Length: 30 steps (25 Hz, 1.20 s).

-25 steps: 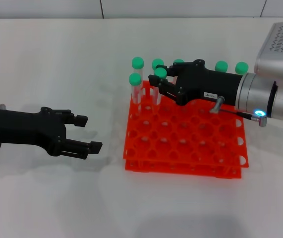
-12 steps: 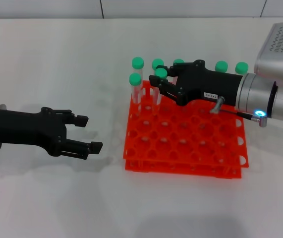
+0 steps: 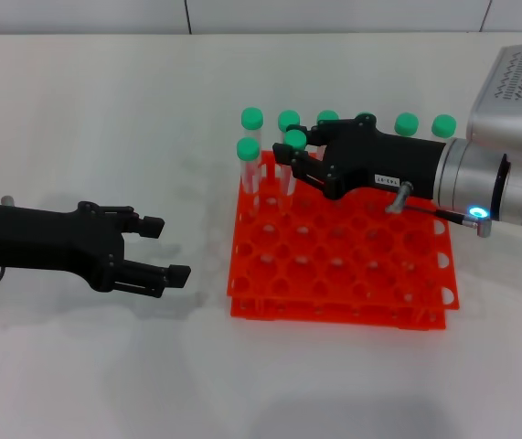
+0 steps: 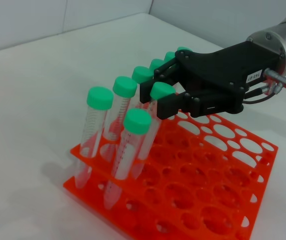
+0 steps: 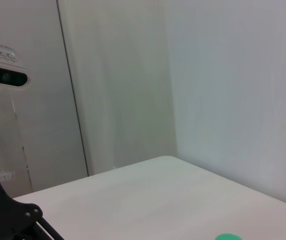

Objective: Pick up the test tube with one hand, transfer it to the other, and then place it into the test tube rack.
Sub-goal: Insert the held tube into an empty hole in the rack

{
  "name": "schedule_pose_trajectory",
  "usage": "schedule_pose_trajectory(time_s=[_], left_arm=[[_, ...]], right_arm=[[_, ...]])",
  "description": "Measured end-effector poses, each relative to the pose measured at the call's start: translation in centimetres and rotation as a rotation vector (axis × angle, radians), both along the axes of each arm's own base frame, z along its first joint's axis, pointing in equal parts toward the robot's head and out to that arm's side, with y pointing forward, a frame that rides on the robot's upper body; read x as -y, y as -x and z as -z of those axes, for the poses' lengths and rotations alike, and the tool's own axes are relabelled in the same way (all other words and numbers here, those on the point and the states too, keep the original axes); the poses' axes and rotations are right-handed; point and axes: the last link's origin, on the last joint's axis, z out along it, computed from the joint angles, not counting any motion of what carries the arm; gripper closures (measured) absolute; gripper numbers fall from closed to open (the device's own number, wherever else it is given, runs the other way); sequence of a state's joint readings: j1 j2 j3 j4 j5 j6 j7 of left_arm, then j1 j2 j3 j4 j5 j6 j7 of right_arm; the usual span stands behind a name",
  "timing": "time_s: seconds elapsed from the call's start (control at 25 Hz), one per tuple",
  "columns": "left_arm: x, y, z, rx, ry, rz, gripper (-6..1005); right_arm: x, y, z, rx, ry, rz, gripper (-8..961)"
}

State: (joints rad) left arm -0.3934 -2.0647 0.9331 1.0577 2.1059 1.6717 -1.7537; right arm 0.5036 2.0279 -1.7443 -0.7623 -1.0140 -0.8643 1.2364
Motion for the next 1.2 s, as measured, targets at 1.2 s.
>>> schedule_pose_trajectory(time_s=[1.2], left_arm=[[-0.10, -0.07, -0.01, 0.000, -0.004, 0.005, 110]], right_arm=[[-0.14, 0.58, 0.02, -0.007, 0.010, -0.013, 689]])
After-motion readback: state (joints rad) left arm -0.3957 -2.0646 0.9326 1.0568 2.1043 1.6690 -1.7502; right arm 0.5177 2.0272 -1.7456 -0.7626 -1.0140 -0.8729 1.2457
